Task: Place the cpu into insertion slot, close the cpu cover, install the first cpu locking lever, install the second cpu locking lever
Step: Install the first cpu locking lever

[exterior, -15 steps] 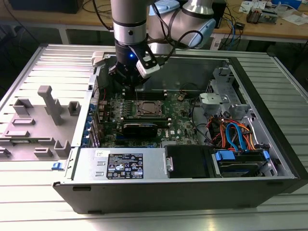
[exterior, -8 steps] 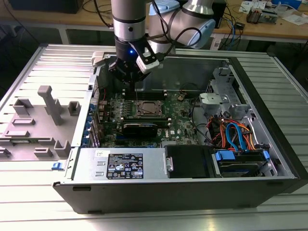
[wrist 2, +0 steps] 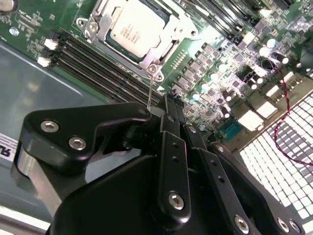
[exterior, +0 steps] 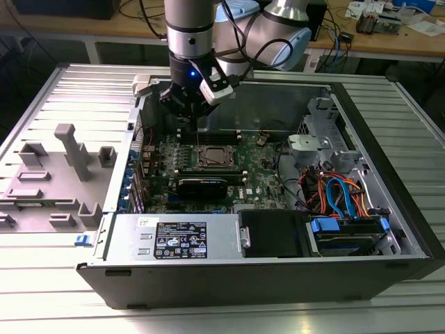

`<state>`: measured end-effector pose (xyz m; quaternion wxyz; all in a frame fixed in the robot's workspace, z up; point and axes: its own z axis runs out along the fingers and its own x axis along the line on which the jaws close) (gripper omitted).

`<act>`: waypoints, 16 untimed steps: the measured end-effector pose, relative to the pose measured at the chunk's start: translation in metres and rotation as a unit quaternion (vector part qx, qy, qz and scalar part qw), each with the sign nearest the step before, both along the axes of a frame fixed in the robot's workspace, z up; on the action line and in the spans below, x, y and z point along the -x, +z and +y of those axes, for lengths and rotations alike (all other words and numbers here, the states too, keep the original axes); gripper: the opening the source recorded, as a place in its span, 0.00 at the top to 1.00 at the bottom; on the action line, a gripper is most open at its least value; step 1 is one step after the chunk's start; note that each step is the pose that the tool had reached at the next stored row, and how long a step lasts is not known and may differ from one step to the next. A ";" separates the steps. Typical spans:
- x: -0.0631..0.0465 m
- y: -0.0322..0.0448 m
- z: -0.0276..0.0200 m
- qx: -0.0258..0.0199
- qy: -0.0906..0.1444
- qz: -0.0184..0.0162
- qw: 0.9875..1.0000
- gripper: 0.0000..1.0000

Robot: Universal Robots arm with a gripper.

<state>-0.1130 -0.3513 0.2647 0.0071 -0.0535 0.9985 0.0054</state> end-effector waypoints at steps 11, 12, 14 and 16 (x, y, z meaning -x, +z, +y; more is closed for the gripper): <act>-0.011 -0.0043 0.0000 0.000 0.000 0.000 1.000 0.89; -0.011 -0.0043 0.0000 0.000 0.000 0.000 1.000 0.89; -0.011 -0.0043 0.0000 0.000 0.000 0.000 1.000 0.89; -0.011 -0.0044 0.0000 0.000 0.000 0.000 1.000 0.89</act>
